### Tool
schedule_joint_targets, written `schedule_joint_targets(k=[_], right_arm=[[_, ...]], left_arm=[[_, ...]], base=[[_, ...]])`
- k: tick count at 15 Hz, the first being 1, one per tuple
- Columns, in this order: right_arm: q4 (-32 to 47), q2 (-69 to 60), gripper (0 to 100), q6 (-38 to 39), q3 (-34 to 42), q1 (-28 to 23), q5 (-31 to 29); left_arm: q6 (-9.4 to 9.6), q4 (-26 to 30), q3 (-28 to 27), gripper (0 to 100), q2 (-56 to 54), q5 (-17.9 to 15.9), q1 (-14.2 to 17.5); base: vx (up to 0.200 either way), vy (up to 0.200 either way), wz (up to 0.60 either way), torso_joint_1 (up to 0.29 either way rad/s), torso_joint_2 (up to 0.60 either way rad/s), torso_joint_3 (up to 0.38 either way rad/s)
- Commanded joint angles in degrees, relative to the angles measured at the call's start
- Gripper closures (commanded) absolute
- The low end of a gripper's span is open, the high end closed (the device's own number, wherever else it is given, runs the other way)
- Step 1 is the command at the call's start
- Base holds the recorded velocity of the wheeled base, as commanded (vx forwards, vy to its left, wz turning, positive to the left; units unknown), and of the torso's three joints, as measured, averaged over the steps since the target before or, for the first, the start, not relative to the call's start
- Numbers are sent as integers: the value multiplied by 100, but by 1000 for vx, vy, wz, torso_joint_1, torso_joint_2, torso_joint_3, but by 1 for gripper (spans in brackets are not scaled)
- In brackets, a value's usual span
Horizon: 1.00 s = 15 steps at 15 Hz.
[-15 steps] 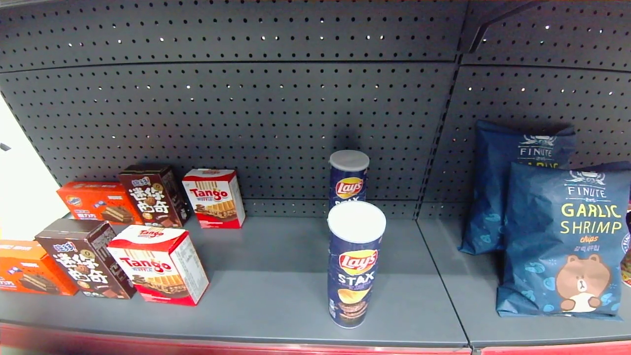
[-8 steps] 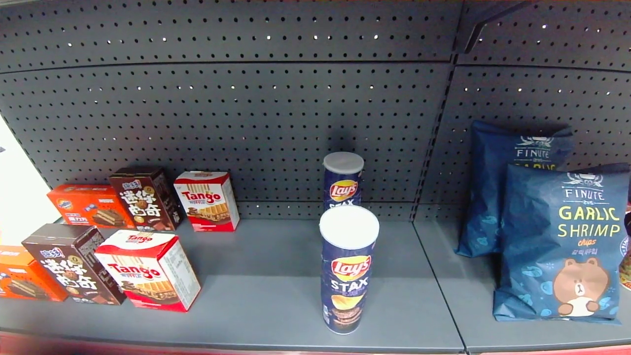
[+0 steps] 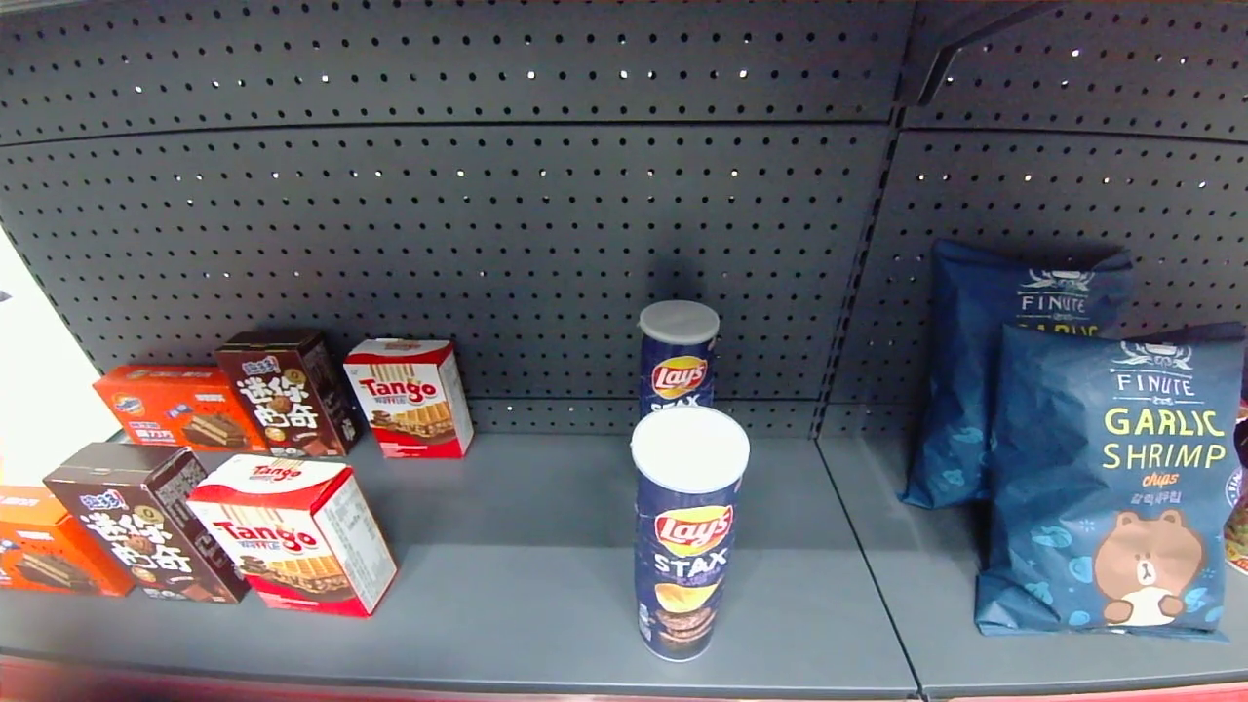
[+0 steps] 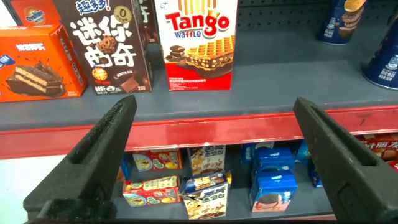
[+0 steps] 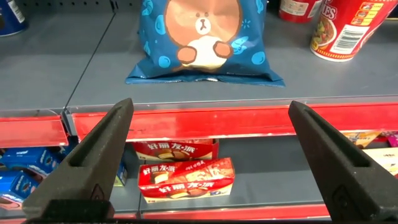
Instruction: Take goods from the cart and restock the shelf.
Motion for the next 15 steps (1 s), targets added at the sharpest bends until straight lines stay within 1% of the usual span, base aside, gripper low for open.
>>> schedule_joint_targets(k=[1, 5, 7, 12, 15], right_arm=[[-7, 8, 0, -1, 0, 5, 1], [2, 8, 0, -1, 0, 5, 1], [-7, 8, 0, -9, 0, 5, 27], [-7, 8, 0, -9, 0, 5, 36], [2, 8, 0, -18, 0, 5, 203]], left_arm=[[-6, -1, 0, 0, 8, 2, 2], [11, -1, 0, 0, 8, -6, 2], [-24, -1, 0, 0, 8, 2, 2], [-15, -1, 0, 0, 8, -6, 2], [-15, -1, 0, 0, 8, -6, 2]], base=[[0, 0, 0, 0, 0, 0], [0, 0, 0, 0, 0, 0], [0, 0, 0, 0, 0, 0], [0, 0, 0, 0, 0, 0], [0, 0, 0, 0, 0, 0]])
